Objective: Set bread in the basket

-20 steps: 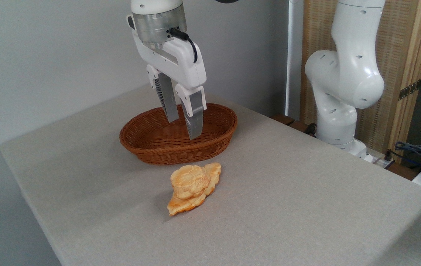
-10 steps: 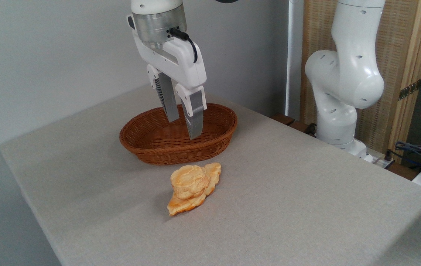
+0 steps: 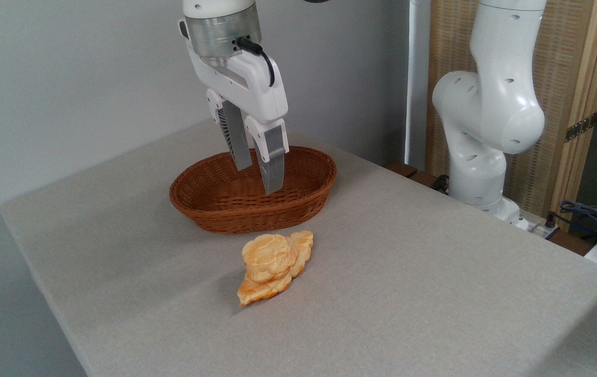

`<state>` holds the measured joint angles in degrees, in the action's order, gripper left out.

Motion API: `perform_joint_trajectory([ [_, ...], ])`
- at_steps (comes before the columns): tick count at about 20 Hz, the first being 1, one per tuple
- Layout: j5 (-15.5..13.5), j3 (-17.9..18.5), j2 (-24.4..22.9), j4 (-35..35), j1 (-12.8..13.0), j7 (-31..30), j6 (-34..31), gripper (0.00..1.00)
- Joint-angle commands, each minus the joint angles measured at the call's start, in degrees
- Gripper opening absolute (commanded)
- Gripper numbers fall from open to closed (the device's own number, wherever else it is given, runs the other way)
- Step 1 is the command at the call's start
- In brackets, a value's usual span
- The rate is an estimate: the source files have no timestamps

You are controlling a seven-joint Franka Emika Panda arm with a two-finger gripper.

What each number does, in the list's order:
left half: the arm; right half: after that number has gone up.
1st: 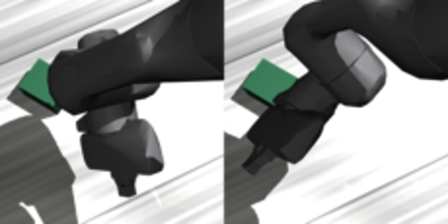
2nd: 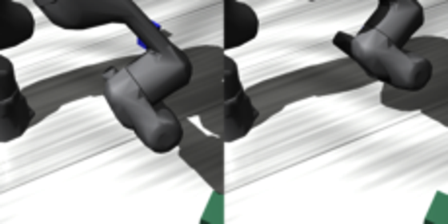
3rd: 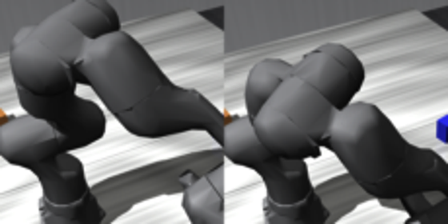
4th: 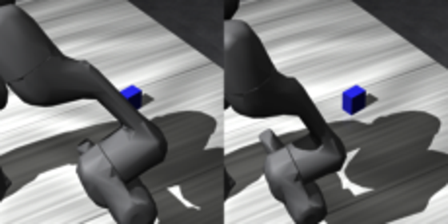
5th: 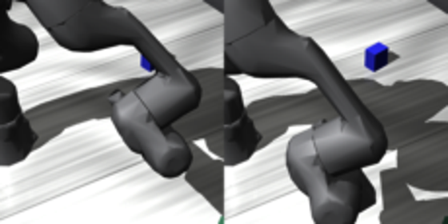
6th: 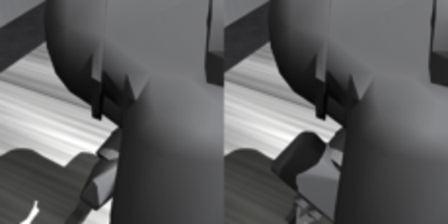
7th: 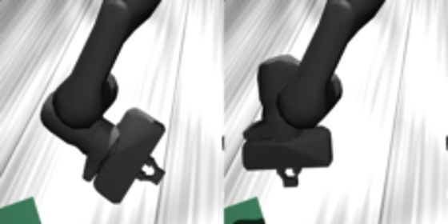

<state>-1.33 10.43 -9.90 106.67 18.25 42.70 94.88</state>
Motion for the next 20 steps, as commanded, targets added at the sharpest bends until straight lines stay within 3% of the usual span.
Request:
perform_joint_trajectory([
  [1,0.28,0.39,-0.12,-1.38,0.21,-0.25,-2.95,1.0],
  [20,0.81,1.09,2.6,-0.77,0.39,0.19,-0.85,1.0],
])
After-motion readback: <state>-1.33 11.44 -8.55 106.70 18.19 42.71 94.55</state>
